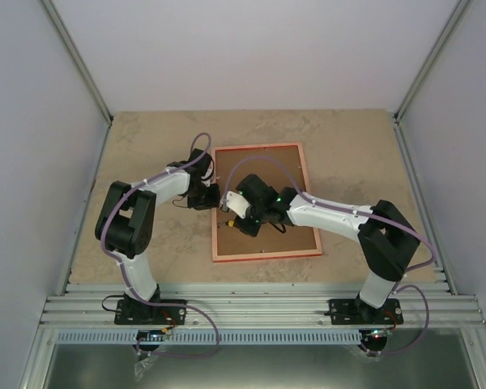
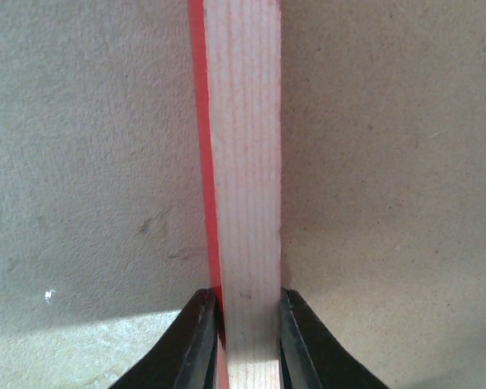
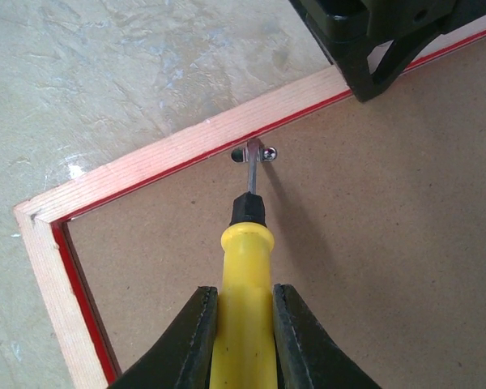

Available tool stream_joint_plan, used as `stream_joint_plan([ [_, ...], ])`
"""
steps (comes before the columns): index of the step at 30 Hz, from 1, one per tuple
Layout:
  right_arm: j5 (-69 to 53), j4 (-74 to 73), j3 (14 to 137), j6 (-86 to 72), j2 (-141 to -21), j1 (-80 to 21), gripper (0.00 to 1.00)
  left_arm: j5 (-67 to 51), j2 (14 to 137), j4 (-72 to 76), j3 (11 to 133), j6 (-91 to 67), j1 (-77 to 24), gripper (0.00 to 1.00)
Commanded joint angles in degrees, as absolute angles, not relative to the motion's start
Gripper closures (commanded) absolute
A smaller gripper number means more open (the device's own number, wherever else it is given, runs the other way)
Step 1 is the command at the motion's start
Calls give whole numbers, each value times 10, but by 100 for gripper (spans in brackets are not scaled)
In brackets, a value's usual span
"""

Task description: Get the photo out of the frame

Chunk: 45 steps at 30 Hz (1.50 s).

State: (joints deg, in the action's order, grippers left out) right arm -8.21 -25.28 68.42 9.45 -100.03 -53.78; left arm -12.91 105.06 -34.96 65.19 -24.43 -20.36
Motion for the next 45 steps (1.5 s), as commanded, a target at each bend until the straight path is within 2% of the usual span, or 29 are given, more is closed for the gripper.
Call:
stream_joint_plan([
  [1,-61,-307,684,106,-987,-542,100,-129,1067,-359,658,-233,-201,80],
  [16,-42,-293,665,99,-963,-542,99,-127,1067,-361,657,-232,-201,80],
  [34,-16,-179,604,35,-884,-493,100,-153,1059,-358,638,-224,-204,81],
  [45,-5,-124,608,2,-907,-461,100,-162,1032,-361,609,-232,-240,81],
])
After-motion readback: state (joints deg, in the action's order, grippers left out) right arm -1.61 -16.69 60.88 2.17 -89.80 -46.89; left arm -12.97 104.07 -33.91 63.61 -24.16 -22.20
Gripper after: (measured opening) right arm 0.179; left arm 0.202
